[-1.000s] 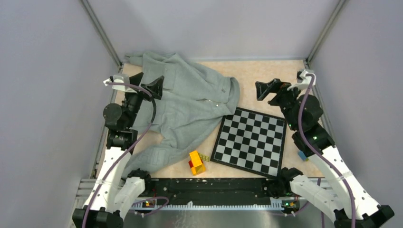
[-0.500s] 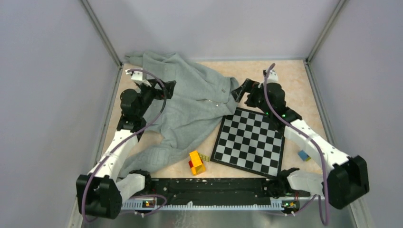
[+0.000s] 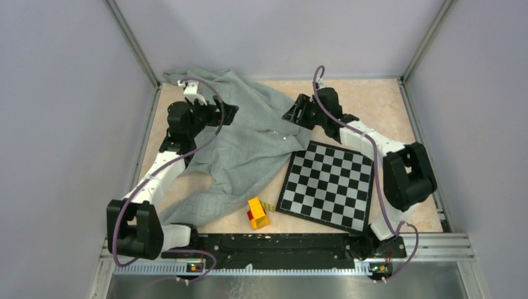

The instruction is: Zip up the jacket

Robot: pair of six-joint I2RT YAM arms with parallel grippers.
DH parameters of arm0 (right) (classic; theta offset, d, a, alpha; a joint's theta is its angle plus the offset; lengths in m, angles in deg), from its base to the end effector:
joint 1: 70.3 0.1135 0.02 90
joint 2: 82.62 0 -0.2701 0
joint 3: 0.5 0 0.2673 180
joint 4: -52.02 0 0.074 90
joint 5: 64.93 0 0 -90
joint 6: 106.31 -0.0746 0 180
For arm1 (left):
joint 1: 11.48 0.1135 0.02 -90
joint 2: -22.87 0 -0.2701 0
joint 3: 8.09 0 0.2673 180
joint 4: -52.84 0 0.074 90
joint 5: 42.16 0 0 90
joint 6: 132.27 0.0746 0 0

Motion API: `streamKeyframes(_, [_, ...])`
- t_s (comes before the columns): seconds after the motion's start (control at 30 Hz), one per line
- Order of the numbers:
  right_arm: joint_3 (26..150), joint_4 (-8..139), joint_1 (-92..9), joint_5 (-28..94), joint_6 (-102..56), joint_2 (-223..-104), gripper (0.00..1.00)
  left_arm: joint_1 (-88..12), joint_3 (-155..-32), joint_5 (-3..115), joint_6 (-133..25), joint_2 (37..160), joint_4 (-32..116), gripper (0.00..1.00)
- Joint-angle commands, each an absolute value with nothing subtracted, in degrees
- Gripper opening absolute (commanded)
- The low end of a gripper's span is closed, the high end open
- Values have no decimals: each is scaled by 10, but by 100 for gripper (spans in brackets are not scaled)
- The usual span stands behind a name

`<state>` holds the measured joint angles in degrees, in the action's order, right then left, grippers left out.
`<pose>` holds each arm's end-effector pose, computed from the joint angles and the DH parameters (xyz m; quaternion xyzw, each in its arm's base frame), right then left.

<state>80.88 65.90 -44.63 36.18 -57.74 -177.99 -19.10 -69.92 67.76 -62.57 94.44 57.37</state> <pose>0.3856 0.2013 0.2490 0.0674 0.8514 0.3529 0.3822 0.3352 -0.0705 0.3114 0.0356 0.7358 -0.2842 0.6136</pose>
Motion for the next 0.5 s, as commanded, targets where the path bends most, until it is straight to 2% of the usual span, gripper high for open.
streamKeyframes(0.0, [841, 675, -455, 414, -566, -1836, 54, -195, -756, 710, -625, 966, 528, 99])
streamKeyframes(0.13, [839, 675, -455, 423, -551, -1872, 50, -195, -783, 737, -601, 987, 498, 99])
streamKeyframes(0.33, [822, 687, -454, 466, -494, -1895, 29, -203, -791, 732, -586, 1011, 478, 99])
streamKeyframes(0.47, [776, 663, -454, 455, -468, -1874, 23, -204, -802, 759, -594, 1040, 476, 99])
